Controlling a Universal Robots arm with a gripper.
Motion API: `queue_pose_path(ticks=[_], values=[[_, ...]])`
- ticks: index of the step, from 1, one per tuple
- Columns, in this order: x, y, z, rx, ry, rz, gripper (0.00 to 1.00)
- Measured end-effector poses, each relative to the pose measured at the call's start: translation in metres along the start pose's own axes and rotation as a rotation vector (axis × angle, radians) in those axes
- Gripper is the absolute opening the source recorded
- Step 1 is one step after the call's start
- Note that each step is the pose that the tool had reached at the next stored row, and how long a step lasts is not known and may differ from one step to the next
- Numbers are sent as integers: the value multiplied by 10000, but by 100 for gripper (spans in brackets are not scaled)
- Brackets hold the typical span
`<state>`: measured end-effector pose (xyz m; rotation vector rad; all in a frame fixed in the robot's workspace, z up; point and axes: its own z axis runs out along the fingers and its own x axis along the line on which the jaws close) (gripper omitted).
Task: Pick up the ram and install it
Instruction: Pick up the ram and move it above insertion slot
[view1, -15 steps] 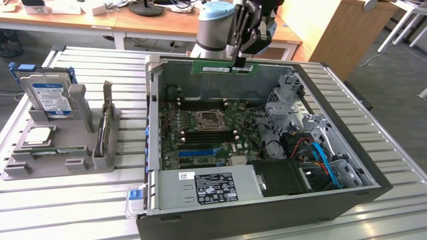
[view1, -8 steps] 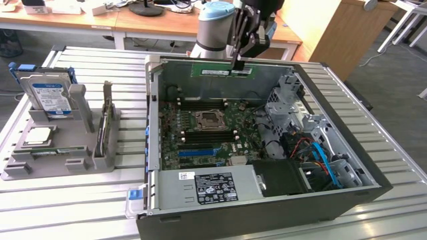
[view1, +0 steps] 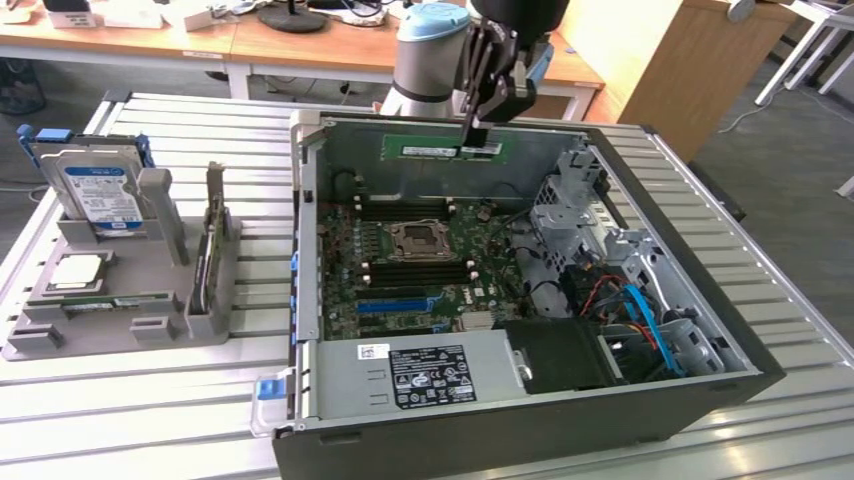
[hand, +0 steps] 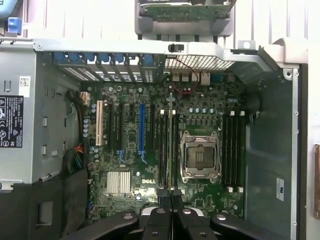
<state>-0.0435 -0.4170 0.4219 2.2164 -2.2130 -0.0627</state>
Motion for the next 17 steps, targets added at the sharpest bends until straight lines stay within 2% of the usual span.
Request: queue_pose_path(ticks=[17], values=[[3,-6,166,1,-2,30,12]])
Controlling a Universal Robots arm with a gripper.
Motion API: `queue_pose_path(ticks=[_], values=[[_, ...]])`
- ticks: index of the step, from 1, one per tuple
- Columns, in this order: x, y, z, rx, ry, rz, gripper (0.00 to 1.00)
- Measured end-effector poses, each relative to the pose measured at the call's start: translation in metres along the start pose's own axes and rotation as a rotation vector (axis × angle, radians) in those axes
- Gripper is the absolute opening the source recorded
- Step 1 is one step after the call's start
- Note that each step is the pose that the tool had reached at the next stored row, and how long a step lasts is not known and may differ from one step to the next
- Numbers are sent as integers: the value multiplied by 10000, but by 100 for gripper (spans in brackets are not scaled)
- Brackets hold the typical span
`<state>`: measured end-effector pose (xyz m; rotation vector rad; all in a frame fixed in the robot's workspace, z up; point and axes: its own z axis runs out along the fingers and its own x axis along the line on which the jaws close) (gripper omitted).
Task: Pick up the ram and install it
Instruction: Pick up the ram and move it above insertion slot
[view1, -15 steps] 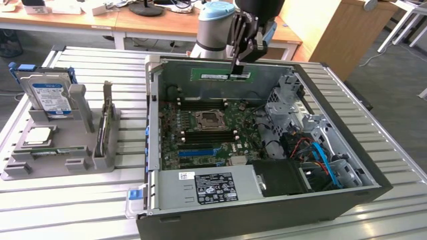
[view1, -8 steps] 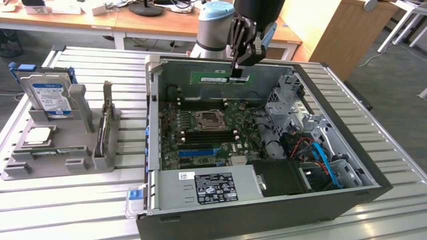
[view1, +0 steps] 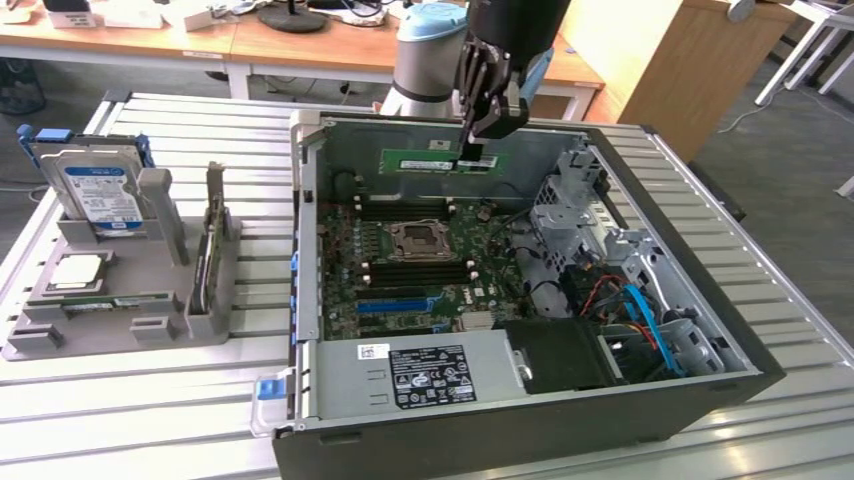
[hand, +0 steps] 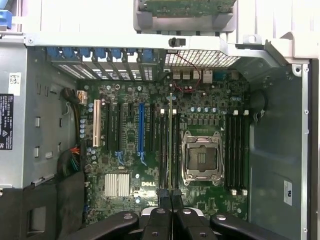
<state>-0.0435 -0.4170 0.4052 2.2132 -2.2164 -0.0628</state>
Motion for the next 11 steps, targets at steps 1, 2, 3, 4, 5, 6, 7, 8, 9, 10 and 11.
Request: queue_pose_path(ticks=[1,2,3,4,5,6,7,8,9,10,11], values=[[0,0,7,0,0,1,12],[0,0,15,-1,0,2,12],[0,-1,22,0,1,3,12],[1,-1,28,0,1,4,12],[1,-1,35,0,0,5,12],[1,-1,41,0,0,6,12],[1,-2,49,0,0,7,12],[1,-2,55,0,0,8,12],[1,-2,62,0,1,9,12],[2,-2,68,0,1,9,12],[2,-3,76,-1,0,10,12]])
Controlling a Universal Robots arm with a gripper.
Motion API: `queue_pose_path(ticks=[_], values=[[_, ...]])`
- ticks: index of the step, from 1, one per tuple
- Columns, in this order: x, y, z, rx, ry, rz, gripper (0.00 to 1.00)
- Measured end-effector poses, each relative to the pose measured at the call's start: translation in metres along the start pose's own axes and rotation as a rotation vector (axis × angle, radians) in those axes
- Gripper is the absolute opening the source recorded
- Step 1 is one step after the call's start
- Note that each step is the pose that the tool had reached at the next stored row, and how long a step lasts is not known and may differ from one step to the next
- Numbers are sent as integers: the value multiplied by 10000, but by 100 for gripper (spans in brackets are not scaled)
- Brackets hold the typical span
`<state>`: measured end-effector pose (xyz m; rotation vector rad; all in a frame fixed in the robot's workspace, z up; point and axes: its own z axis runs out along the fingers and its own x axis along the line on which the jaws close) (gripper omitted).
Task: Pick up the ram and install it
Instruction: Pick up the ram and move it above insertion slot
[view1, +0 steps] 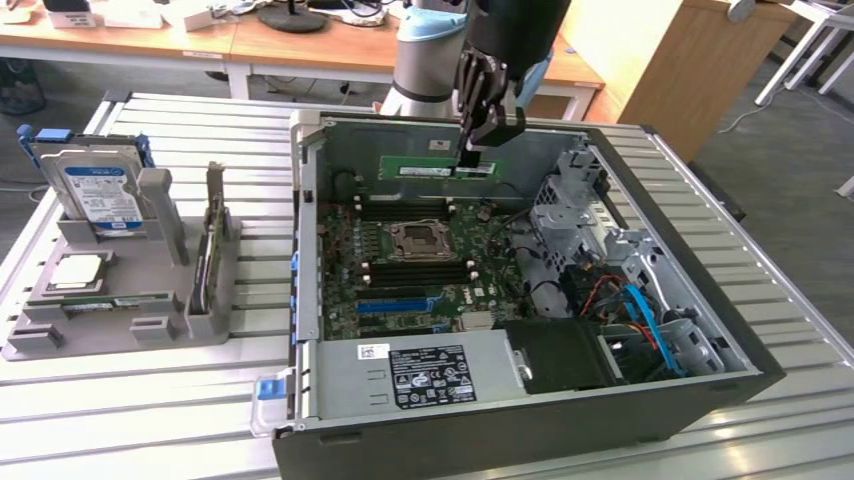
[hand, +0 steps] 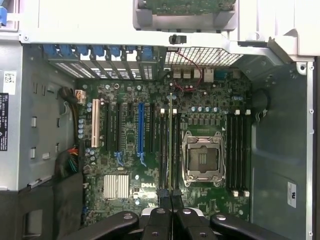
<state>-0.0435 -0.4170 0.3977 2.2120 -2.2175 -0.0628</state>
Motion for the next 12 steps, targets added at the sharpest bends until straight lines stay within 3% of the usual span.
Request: queue_pose_path(ticks=[12], values=[[2,-3,94,0,0,7,12]])
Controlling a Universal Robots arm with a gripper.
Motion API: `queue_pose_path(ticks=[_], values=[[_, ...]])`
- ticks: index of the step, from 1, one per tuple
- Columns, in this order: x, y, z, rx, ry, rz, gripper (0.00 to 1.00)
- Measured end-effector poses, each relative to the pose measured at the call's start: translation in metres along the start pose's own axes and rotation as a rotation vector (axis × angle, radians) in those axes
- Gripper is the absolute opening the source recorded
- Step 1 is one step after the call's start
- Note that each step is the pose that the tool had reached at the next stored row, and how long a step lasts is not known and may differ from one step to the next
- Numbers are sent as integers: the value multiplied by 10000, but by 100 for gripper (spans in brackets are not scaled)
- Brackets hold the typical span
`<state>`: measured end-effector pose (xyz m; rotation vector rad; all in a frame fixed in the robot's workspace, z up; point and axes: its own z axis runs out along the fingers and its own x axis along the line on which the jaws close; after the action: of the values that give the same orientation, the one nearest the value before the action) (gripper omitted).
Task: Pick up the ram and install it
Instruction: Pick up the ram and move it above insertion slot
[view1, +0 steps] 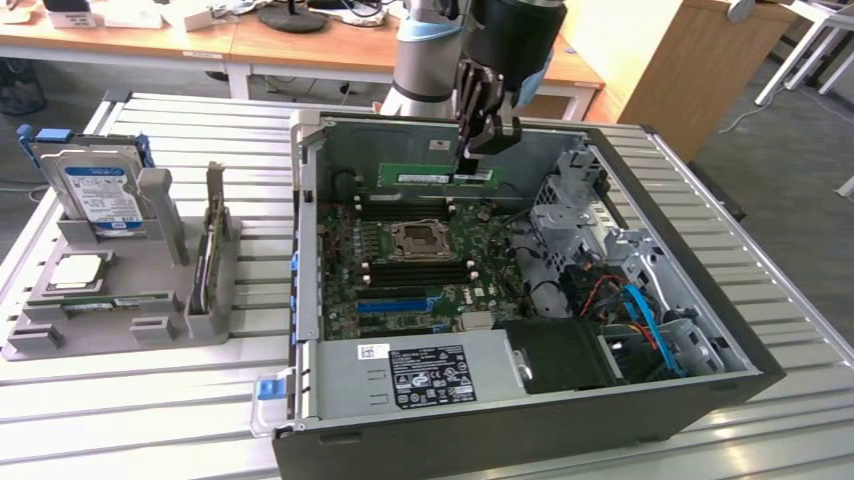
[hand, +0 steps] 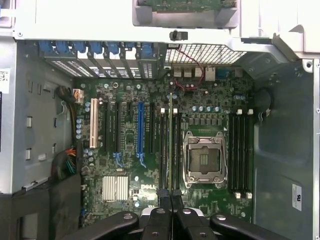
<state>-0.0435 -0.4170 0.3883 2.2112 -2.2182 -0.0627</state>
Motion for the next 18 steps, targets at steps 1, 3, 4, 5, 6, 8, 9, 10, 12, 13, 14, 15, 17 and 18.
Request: queue_pose_path(ticks=[1,3,4,5,6,8,9,10,12,13,14,15,17,18], values=[[0,0,7,0,0,1,12],[0,-1,21,1,-1,2,12],[0,-1,24,0,0,2,12],[1,-1,24,-1,2,2,12],[1,-1,25,-1,2,3,12],[1,-1,25,0,0,2,12],[1,-1,26,0,0,4,12],[1,-3,26,0,0,4,12],[1,-15,26,1,-2,3,12],[1,-21,26,1,-1,3,12],[1,-27,26,0,0,3,12],[2,-34,26,1,0,3,12],[2,-48,26,0,0,3,12],[3,-56,26,0,0,3,12]])
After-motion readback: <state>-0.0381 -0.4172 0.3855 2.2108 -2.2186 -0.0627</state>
